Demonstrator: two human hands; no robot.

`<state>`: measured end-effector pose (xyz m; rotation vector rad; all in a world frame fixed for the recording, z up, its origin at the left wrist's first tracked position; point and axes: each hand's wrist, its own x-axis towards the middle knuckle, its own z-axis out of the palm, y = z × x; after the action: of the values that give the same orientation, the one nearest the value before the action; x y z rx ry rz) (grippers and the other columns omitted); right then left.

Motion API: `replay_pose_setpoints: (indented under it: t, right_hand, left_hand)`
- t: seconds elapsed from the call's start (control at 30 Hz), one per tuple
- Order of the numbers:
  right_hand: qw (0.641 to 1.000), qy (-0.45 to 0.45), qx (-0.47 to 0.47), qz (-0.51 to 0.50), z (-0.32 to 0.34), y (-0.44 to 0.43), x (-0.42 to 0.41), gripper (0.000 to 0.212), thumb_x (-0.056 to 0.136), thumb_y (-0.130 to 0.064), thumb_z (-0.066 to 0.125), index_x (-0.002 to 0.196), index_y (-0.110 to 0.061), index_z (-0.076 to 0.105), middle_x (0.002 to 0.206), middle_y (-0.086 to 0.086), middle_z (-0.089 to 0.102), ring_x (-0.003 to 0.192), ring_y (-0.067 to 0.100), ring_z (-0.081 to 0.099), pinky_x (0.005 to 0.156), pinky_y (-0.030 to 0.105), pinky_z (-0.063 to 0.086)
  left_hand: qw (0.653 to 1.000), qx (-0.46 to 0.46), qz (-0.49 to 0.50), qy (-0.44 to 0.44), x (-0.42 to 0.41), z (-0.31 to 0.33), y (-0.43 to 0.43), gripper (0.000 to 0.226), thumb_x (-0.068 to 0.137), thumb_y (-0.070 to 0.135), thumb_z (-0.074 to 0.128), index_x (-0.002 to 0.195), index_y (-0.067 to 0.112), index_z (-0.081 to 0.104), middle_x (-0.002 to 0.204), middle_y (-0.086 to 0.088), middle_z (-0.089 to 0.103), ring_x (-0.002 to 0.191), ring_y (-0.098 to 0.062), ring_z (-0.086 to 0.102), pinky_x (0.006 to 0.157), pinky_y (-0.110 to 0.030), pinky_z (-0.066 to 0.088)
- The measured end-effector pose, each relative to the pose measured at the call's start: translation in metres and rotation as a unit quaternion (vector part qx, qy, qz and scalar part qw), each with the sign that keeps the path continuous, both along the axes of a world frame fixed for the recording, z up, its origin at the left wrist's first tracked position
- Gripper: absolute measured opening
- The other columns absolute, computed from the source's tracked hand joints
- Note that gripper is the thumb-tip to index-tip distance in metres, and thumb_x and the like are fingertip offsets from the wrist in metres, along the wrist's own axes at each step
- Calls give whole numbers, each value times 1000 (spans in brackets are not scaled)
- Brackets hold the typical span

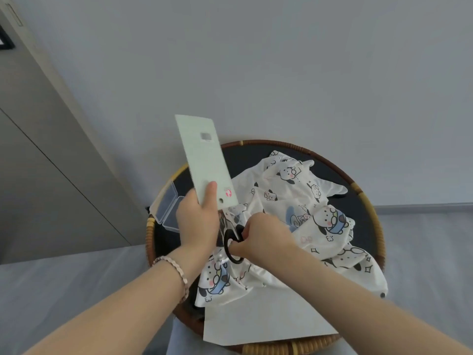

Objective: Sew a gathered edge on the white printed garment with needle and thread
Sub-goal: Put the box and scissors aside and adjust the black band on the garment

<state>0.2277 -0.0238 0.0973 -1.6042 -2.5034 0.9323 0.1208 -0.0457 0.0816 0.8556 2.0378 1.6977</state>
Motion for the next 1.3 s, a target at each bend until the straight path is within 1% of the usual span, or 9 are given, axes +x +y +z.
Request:
replay_pose_setpoints:
  t: [0.17,0.23,0.4,0.57,0.7,0.83,1.07,1.17,1.3]
  right_hand:
    - [1000,6,-19,-4,2,11,25,33,76,-30,66,56,-11,47,49,-3,41,43,10,38,42,19,30]
    - [996,55,-44,-59,-4,18,39,28,76,-31,67,68,-5,63,54,0,49,44,11,42,45,20,34]
    - [969,148,-105,-169,-21,27,61,33,79,-26,65,80,7,65,54,4,44,30,4,36,39,17,30]
    - [962,181,-114,-173,-28,24,66,28,81,-23,66,79,5,67,52,1,45,26,2,34,33,9,26]
    - [949,214,-114,-201,-33,26,64,24,81,-24,66,78,-1,69,50,-1,47,29,2,35,34,11,28]
    - [943,231,-114,-210,-41,22,58,24,81,-26,66,80,-2,70,62,4,56,43,6,42,42,13,33]
    - [932,231,-164,-228,-53,8,62,14,80,-26,67,82,-13,70,62,-7,59,55,7,47,59,21,39]
    - [928,236,-172,-231,-52,5,65,14,81,-27,66,81,-13,69,64,-5,60,54,9,45,58,22,38]
    - [911,268,-188,-252,-50,5,67,22,80,-28,68,82,-6,71,71,6,60,61,15,42,59,23,34]
  left_hand:
    - [988,-10,119,-103,-38,6,23,25,94,36,48,96,11,53,81,3,60,64,-19,63,38,-15,46]
    - [990,-84,72,-83,-57,1,28,24,94,35,49,100,11,54,84,0,62,62,-20,64,47,-22,53]
    - [967,-228,-79,83,-83,-15,36,15,92,25,56,101,15,50,109,-7,65,73,-19,64,72,-43,58]
    - [905,-319,-130,248,-80,-23,40,59,88,21,61,138,10,31,134,-11,45,120,-27,47,100,-38,41]
    - [879,-255,-223,336,-48,-22,30,24,91,16,53,113,8,55,112,-10,56,105,-24,53,89,-34,44]
    - [774,-345,-429,313,-22,-37,19,18,90,32,56,96,16,64,94,2,65,87,-16,61,82,-33,51]
    - [679,-384,-490,389,-12,-60,17,18,87,17,59,104,19,63,112,1,55,101,-19,55,87,-31,46]
    - [705,-363,-466,393,-12,-59,12,16,89,21,58,102,18,65,106,1,60,97,-20,58,85,-32,47]
    - [794,-335,-415,291,-22,-46,5,11,82,24,67,88,16,68,84,5,65,83,-14,61,78,-28,49]
